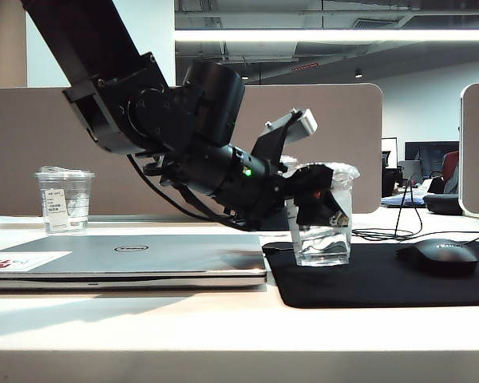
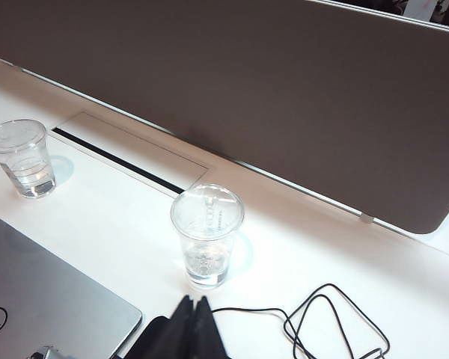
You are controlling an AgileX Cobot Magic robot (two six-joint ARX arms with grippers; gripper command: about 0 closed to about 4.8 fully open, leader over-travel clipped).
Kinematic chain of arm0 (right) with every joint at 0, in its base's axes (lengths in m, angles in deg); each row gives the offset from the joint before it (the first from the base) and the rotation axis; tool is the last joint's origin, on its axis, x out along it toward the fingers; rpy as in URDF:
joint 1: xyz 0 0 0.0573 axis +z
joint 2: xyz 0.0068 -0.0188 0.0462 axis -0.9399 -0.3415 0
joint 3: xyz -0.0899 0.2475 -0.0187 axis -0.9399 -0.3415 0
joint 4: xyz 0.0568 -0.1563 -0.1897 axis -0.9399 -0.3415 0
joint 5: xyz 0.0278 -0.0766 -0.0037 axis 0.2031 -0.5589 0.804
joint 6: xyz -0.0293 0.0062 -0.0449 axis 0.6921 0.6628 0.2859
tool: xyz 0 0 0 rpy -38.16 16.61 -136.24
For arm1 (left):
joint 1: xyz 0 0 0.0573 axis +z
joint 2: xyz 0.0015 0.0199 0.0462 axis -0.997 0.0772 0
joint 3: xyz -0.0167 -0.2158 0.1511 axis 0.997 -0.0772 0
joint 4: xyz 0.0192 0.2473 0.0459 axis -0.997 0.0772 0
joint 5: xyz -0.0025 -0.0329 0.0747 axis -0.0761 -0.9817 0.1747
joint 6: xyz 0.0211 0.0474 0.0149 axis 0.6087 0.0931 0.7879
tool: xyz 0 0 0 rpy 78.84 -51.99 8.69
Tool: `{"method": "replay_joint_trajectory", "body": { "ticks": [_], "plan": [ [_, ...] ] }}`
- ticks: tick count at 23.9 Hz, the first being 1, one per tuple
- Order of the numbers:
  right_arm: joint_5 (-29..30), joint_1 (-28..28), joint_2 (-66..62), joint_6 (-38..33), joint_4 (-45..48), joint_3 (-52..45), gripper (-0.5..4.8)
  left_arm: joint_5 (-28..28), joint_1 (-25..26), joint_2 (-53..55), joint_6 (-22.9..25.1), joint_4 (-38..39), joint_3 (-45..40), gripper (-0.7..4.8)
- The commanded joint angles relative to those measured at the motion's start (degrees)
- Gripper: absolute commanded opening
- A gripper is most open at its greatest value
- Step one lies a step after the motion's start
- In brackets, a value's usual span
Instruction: Pick up the coffee cup on the middle and place it on the right side of the laptop.
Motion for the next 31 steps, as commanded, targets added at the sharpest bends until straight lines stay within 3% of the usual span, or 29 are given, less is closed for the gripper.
{"method": "replay_joint_trajectory", "body": {
  "ticks": [1,2,4,5,10,17,20,26,31],
  "plan": [
    [0.1,0.0,0.3,0.2,1.2,0.3,-0.05,1.0,-0.1,0.4,0.4,-1.4,0.3,3.17],
    [0.1,0.0,0.3,0.2,1.2,0.3,-0.05,1.0,-0.1,0.4,0.0,-1.3,0.3,3.44],
    [0.1,0.0,0.3,0.2,1.2,0.3,-0.05,1.0,-0.1,0.4,-0.2,-1.1,0.3,4.62],
    [0.1,0.0,0.3,0.2,1.2,0.3,-0.05,1.0,-0.1,0.4,-0.2,-1.0,0.3,4.79],
    [0.1,0.0,0.3,0.2,1.1,0.3,-0.05,1.0,-0.1,0.4,-0.4,-0.6,0.3,4.79],
    [0.1,0.0,0.5,0.2,1.0,0.3,-0.05,-2.7,0.0,-1.9,0.8,7.5,0.2,4.79],
    [0.1,0.0,0.5,0.2,1.0,0.3,-0.05,-1.7,0.0,-5.5,3.4,11.4,0.2,4.79],
    [0.1,0.0,1.6,0.2,0.9,0.3,-0.05,6.4,0.1,-18.1,13.3,27.4,0.3,4.79],
    [0.1,0.0,2.1,0.1,0.5,0.3,-0.05,6.1,1.8,-25.8,14.9,31.6,0.3,4.79]
  ]
}}
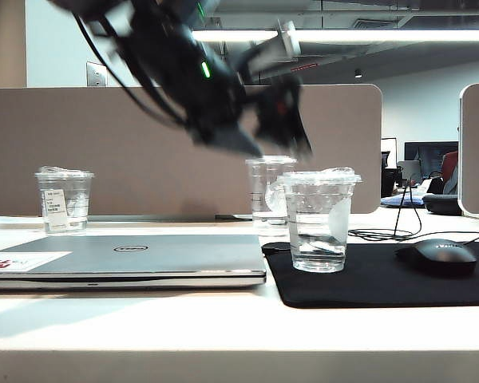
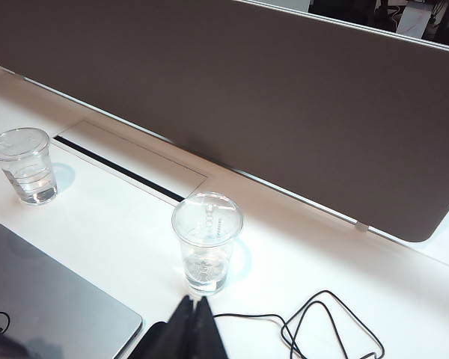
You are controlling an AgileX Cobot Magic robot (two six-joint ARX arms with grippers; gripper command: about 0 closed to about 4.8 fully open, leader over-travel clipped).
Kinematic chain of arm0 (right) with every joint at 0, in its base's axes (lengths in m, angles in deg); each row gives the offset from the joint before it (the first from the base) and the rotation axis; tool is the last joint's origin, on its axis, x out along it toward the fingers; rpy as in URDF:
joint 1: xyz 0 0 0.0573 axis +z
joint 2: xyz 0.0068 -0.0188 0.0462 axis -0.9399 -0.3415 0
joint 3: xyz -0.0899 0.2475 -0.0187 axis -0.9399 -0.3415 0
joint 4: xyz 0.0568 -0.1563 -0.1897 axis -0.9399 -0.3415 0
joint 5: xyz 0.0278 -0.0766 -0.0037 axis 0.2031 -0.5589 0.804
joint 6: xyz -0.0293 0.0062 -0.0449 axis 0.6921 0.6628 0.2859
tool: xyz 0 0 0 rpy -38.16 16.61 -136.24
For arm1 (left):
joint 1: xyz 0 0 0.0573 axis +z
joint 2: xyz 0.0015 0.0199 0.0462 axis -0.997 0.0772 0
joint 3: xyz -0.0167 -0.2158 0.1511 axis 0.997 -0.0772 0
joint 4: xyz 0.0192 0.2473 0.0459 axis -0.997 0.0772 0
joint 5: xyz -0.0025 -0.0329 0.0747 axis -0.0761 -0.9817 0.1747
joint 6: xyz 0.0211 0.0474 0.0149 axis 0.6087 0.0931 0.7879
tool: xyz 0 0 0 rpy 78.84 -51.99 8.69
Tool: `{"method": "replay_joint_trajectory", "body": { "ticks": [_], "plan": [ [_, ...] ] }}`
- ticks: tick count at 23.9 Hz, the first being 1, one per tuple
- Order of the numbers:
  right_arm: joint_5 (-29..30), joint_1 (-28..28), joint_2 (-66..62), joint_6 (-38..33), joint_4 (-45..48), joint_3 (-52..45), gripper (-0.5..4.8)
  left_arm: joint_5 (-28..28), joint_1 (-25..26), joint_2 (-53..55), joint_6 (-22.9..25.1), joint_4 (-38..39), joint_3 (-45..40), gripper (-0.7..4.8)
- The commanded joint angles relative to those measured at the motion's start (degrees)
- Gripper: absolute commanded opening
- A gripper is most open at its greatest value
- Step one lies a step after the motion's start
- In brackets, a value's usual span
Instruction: Pick up the coffee cup on the middle and place it on the right side of the laptop.
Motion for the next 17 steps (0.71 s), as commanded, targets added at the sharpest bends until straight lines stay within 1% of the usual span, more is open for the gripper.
{"method": "replay_joint_trajectory", "body": {
  "ticks": [1,2,3,4,5,6,7,9,10,13,15,16,17],
  "plan": [
    [0.1,0.0,0.7,0.1,0.5,0.3,-0.05,-0.2,1.2,-4.7,0.8,3.3,0.2,4.79],
    [0.1,0.0,0.9,0.1,0.4,0.3,-0.05,-0.1,1.4,-6.3,0.8,4.5,0.2,4.79],
    [0.1,0.0,1.4,0.1,0.2,0.3,-0.05,0.2,1.8,-10.4,0.8,7.3,0.2,4.79],
    [0.1,0.0,1.7,0.0,0.1,0.3,-0.05,1.4,1.8,-13.3,0.9,8.9,0.2,4.79],
    [0.2,0.1,2.4,-0.3,0.0,0.3,-0.05,3.7,1.9,-18.9,1.2,10.7,0.2,4.31],
    [0.6,0.1,2.6,-0.3,0.0,0.3,-0.05,4.7,1.9,-21.4,1.3,11.2,0.2,3.81],
    [0.9,0.1,3.0,-0.3,-0.2,0.3,-0.05,6.0,1.9,-24.6,1.3,11.5,0.3,3.08],
    [1.4,0.1,3.5,-0.3,-0.8,0.3,-0.05,7.8,1.9,-29.0,1.3,11.5,0.3,2.04],
    [1.4,0.1,3.9,-0.3,-1.2,0.3,-0.05,9.0,1.9,-31.4,1.3,11.8,0.3,1.4],
    [1.4,0.1,4.5,-0.4,-3.3,0.4,-0.05,12.9,1.9,-36.9,1.3,16.0,0.3,0.03],
    [1.4,0.1,5.6,-1.9,-9.7,0.4,-0.05,21.2,2.0,-41.6,1.3,24.0,0.2,-0.06],
    [1.5,0.1,5.9,-1.7,-12.1,0.3,-0.05,22.9,2.2,-42.7,1.3,25.9,0.2,-0.06],
    [1.5,0.1,7.2,0.5,-17.3,0.2,-0.05,23.6,3.5,-46.0,1.3,31.3,0.2,-0.06]
  ]
}}
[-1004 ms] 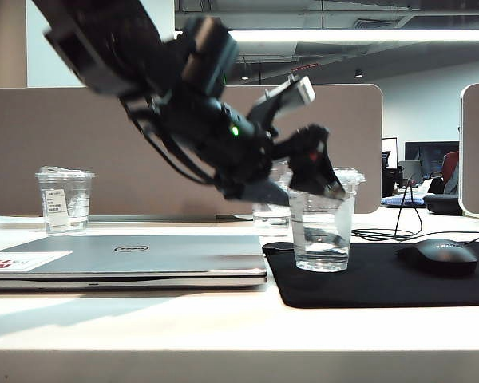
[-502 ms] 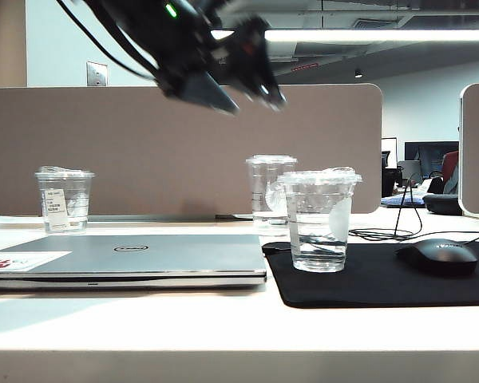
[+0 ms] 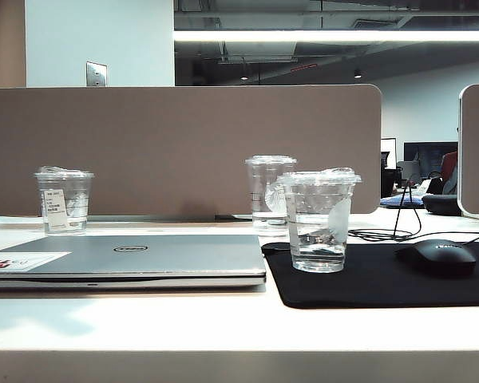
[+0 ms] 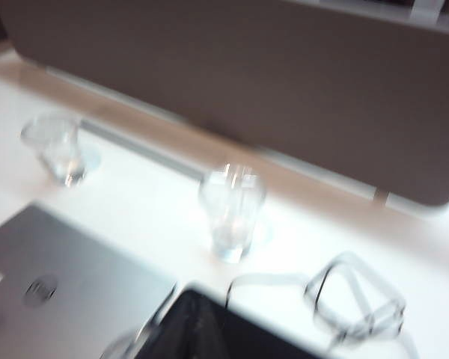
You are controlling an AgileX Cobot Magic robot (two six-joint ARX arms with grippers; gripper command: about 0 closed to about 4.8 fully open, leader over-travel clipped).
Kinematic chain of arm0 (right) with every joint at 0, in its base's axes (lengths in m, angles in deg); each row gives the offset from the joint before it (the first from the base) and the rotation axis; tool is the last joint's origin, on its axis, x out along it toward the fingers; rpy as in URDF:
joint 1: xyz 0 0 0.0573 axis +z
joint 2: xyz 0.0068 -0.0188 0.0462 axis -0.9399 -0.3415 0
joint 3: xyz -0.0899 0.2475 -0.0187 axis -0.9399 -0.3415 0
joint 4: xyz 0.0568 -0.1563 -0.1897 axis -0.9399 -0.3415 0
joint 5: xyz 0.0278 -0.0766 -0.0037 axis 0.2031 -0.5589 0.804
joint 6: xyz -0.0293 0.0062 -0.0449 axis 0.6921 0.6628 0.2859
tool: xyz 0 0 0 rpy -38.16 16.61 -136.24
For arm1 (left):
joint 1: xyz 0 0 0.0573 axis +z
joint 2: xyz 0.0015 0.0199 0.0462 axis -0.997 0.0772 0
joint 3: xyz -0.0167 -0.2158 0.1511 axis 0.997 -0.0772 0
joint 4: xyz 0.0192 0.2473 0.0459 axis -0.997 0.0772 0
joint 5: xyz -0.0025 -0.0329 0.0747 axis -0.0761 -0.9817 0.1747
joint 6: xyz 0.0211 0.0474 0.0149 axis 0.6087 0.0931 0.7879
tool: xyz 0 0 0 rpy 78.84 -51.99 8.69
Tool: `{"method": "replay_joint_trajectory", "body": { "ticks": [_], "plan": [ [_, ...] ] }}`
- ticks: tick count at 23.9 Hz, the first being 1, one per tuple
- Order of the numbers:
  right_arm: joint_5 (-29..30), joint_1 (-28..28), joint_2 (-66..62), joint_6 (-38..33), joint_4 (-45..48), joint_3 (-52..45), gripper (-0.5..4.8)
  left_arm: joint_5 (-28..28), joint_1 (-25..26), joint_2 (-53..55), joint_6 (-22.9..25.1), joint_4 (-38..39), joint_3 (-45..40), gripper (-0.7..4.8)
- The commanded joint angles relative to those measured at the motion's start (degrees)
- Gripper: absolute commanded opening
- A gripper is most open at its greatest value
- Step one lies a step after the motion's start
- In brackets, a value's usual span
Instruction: Pick up the coffee cup on the middle and place it on the right side of the laptop.
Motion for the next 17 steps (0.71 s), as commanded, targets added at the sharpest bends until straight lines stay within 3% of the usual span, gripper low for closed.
{"method": "replay_joint_trajectory", "body": {
  "ticks": [1,8,11,13,17],
  "plan": [
    [0.2,0.0,3.0,2.8,-11.3,-0.1,-0.05,5.6,2.6,-6.8,0.1,12.6,-0.4,-0.06],
    [-0.9,1.8,15.4,0.1,-10.7,-11.4,-0.05,3.5,6.9,-23.4,-1.9,13.6,-10.3,-0.06],
    [-1.7,3.8,24.8,-3.6,-8.0,-20.0,-0.05,0.8,7.0,-33.9,-2.6,13.6,-19.5,-0.06],
    [-4.1,4.5,31.6,-5.5,-6.1,-25.9,-0.05,1.1,7.0,-40.5,-2.6,13.1,-25.7,-0.06],
    [-14.3,4.3,40.7,-5.5,-2.4,-35.1,-0.05,1.2,7.0,-49.2,-2.7,10.1,-34.3,-0.06]
  ]
}}
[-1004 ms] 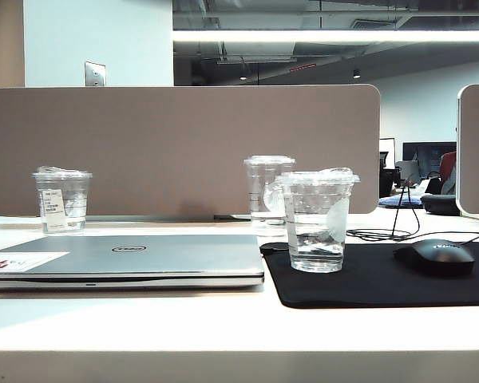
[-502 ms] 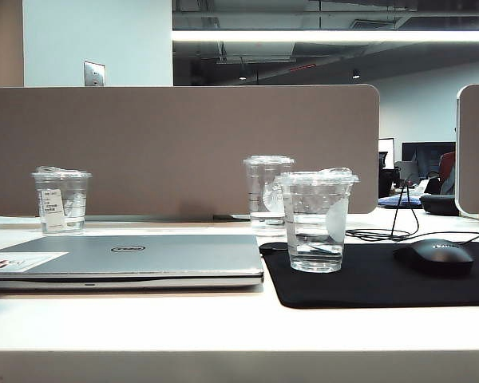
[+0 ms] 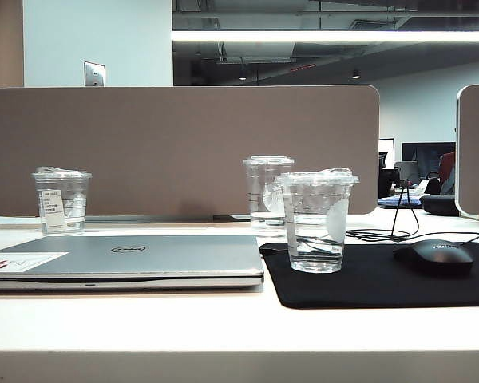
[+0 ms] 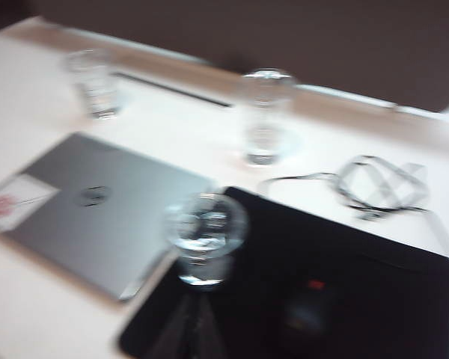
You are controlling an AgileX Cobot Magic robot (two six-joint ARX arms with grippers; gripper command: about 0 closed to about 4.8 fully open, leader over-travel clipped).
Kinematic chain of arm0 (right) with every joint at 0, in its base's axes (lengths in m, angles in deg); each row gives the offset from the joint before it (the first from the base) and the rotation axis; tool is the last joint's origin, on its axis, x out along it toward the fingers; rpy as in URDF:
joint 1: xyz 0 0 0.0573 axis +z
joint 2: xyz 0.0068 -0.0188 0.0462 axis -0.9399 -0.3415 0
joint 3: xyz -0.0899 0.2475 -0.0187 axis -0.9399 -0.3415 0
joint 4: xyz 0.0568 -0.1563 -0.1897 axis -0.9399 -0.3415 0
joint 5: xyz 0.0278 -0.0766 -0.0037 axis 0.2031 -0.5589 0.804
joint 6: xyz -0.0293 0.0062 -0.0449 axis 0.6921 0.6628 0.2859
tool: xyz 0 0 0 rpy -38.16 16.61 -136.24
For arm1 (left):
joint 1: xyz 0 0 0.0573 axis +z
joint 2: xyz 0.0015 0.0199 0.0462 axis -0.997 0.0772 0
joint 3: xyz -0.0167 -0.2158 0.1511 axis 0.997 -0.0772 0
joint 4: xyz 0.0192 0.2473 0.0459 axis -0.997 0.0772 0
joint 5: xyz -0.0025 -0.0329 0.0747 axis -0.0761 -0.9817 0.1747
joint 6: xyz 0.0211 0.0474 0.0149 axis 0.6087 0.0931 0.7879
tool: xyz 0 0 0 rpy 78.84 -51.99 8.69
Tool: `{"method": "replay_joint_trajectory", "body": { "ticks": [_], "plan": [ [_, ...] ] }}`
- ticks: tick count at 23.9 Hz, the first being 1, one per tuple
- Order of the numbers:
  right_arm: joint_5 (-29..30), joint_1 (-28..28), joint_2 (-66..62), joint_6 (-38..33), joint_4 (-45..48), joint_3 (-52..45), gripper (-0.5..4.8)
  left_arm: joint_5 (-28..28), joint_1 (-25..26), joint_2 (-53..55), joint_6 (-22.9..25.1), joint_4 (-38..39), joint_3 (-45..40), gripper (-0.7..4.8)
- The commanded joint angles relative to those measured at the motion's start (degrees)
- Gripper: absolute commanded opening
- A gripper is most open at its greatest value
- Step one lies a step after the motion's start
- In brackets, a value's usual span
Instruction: Pick up the coffee cup on the middle and place it on the right side of the laptop.
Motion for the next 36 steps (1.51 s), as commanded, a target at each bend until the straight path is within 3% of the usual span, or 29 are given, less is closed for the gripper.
{"method": "replay_joint_trajectory", "body": {
  "ticks": [1,7,8,10,13,18,23,27,31,36],
  "plan": [
    [-9.2,-0.1,6.1,-0.5,5.7,-6.8,-0.05,0.0,0.1,-5.0,-0.5,-4.7,-5.6,-0.06],
    [-15.8,-0.1,18.2,-3.1,20.8,-22.3,-0.05,5.2,0.1,-7.5,-11.1,-16.8,-17.2,-0.06],
    [-19.6,-0.1,19.5,-3.0,22.1,-25.1,-0.05,5.6,0.1,-7.5,-13.9,-19.0,-18.9,-0.06],
    [-21.5,-0.1,19.9,-3.1,22.3,-27.3,-0.05,7.0,0.1,-7.5,-14.2,-20.6,-20.5,-0.06],
    [-19.1,-0.1,19.9,-4.0,22.6,-30.0,-0.05,8.7,0.1,-7.5,-14.0,-22.3,-23.4,-0.06],
    [-19.7,-0.1,19.9,-4.1,30.5,-36.5,-0.05,9.5,0.1,-7.5,-15.9,-26.2,-29.1,-0.06],
    [-21.4,-0.1,20.5,-4.1,37.4,-42.0,-0.05,17.8,0.1,-7.5,-15.5,-28.0,-33.6,-0.06],
    [-21.3,-0.1,21.0,-4.1,41.5,-45.4,-0.05,18.2,0.1,-7.5,-15.1,-27.0,-33.8,-0.06],
    [-21.3,-0.2,22.5,-4.1,45.0,-50.2,-0.05,18.7,0.2,-7.6,-11.1,-30.7,-33.8,-0.06],
    [-21.3,-0.3,26.7,-4.1,45.8,-54.0,-0.05,23.2,0.2,-7.6,-10.5,-31.0,-33.8,-0.06]
  ]
}}
